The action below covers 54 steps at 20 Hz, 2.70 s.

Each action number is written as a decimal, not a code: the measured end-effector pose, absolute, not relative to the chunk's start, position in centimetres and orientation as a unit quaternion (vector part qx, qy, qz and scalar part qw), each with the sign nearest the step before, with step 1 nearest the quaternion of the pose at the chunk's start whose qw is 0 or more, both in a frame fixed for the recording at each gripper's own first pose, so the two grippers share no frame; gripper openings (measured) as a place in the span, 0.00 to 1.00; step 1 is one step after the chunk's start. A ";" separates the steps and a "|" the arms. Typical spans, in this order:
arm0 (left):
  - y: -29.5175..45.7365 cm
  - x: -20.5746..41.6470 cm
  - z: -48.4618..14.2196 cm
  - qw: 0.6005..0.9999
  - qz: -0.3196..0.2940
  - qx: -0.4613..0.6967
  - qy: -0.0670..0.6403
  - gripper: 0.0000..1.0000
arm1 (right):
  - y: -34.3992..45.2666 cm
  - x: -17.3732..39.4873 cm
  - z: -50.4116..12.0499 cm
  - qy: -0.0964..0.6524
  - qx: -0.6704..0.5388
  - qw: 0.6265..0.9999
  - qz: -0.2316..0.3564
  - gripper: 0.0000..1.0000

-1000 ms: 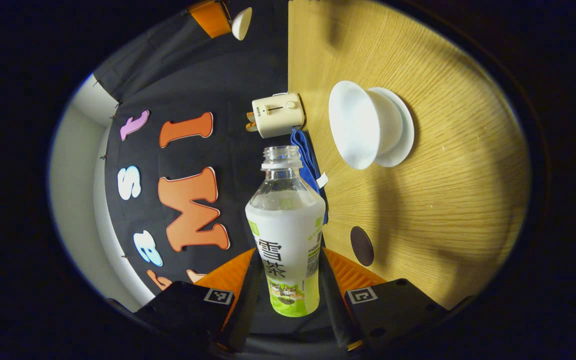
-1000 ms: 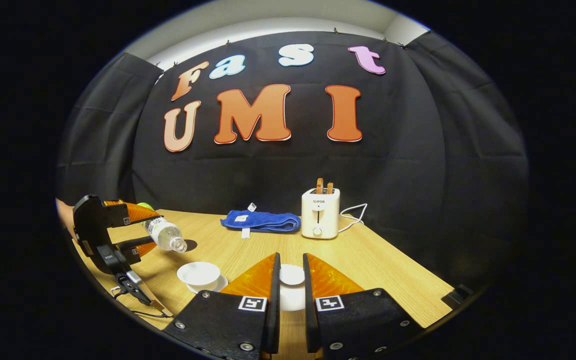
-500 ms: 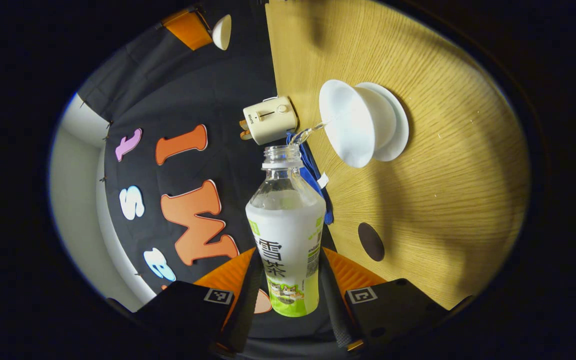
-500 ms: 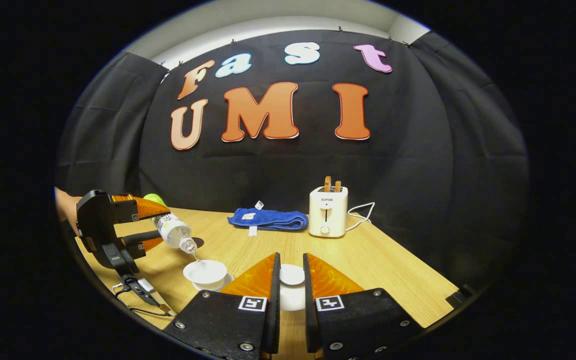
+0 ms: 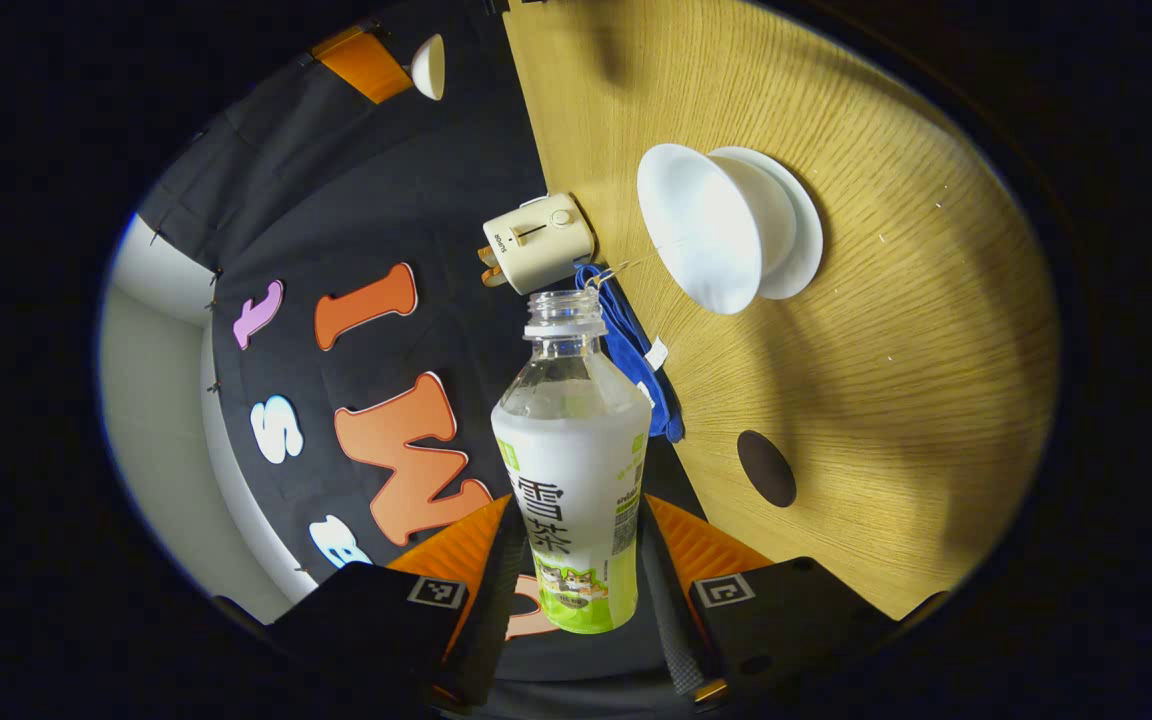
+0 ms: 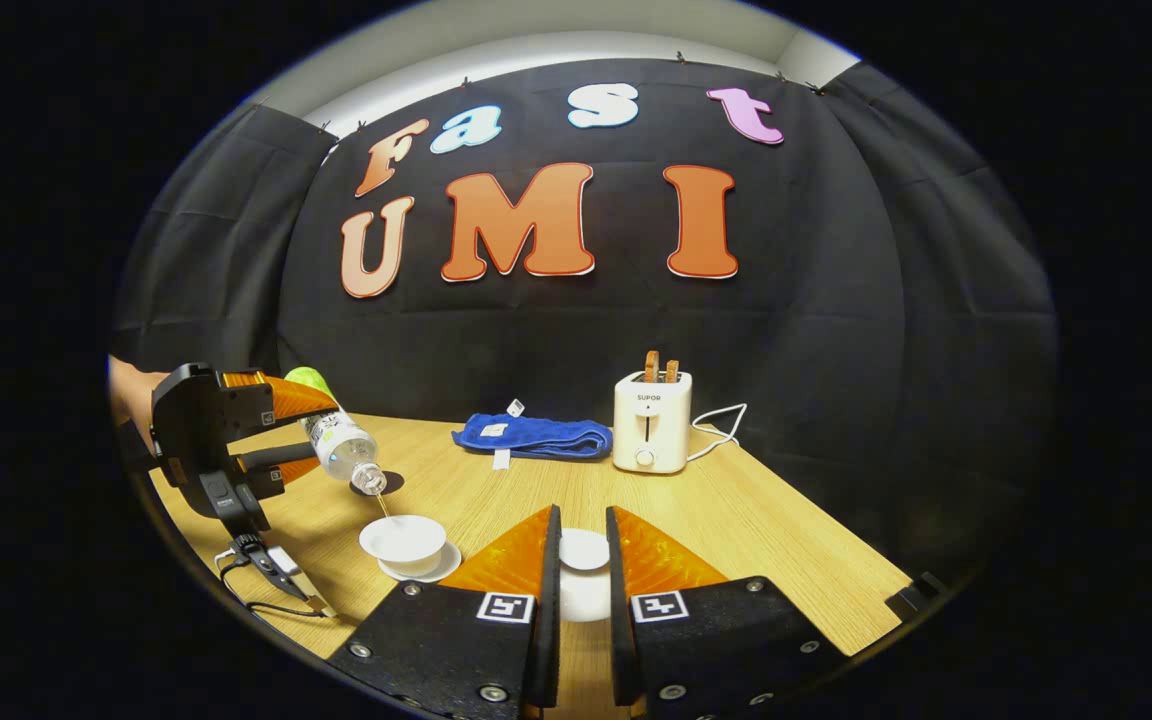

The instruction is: Open the teacup lid with one hand, grasp the water bottle and pour water into the teacup with the other hand; after pouring, place the water bottle on the coaster and then close the teacup lid.

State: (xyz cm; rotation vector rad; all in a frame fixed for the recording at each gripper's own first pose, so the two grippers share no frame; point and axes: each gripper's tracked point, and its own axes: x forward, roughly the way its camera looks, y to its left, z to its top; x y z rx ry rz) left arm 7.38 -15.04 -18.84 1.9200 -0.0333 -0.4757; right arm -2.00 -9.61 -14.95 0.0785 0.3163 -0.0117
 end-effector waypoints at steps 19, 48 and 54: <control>-16.7 9.0 -15.7 0.462 -0.185 0.865 -0.069 0.66 | -9.7 -2.3 -15.7 0.161 0.032 0.986 0.003 0.21; -18.0 8.5 -20.5 0.520 -0.248 0.816 -0.043 0.71 | -8.4 -1.7 -16.3 0.168 0.032 0.985 0.007 0.22; -17.6 7.9 -16.8 0.685 -0.213 0.695 -0.048 0.67 | -7.0 -0.5 -15.1 0.155 0.059 0.986 0.018 0.21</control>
